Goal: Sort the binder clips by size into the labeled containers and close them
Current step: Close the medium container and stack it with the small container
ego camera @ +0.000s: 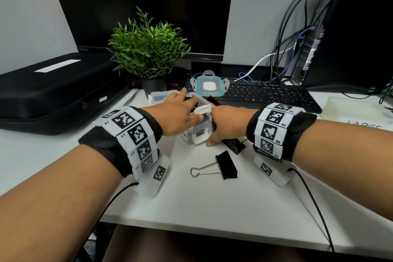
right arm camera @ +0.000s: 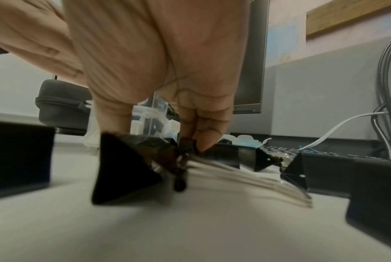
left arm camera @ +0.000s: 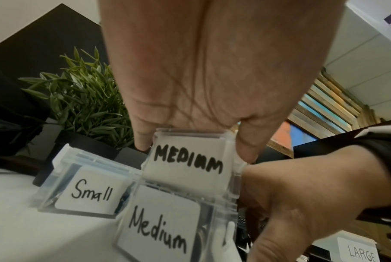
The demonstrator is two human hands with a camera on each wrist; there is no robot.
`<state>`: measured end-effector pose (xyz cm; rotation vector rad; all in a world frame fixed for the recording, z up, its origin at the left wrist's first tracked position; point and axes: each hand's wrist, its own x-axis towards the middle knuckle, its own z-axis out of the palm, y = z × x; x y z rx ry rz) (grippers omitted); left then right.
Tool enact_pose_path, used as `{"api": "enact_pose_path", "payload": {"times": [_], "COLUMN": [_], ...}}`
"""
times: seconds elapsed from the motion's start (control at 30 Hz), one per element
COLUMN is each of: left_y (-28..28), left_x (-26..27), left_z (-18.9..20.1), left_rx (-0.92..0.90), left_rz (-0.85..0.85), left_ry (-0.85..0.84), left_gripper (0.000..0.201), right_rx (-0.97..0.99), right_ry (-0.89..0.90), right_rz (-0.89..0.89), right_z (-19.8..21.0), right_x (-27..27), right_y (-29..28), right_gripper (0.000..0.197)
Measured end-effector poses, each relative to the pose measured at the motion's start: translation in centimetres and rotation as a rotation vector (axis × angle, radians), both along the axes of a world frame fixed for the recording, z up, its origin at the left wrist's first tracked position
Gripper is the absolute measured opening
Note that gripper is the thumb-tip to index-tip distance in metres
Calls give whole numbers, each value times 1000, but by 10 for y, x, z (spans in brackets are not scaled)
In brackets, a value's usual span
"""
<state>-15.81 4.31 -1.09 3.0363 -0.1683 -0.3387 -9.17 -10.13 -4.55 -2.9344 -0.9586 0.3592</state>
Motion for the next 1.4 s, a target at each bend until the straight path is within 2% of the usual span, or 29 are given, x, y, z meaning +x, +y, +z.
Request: {"api": "enact_pose_path", "payload": {"times": [0.13,0.37,0.53,0.7,0.83,0.97,1.1,1.23,1.4], "left_y": [-3,-1,2,2,1,0,2,7,14], "left_x": [-7,-10,-11,-13,-13,-12,-11,-4,5], "left_z": [6,9,9,12,13,14,14,11,7], "left_rx": [31,31,45,90,107,115,76,49,45], "left_rz": [-36,-50,-35,-45,-44,-37,-32,-11,-21], "left_ry": [14,18,20,19,22,28,42,30,22], "left_gripper": [55,53,52,50,50,49,49,54,53], "right_rx": [-7,-82,-75,-83,-82,-152,-225,-252,-220], "right_ry": [5,-99,-330,-432,-486,-570,-622,-623,-591], "right_rz": [-39,-10,88,83,89,107,202,301,312], "right_z": [-7,-3,0,-6,-8,-12,-9,-13,-17], "right_x": [6,2,-2,-4,-8,-15,-21,-26,-26], "right_y": [1,2,3,-2,-1,7,6,7,6], "right_gripper": [96,90,78,92,78,77,59,47,39]}}
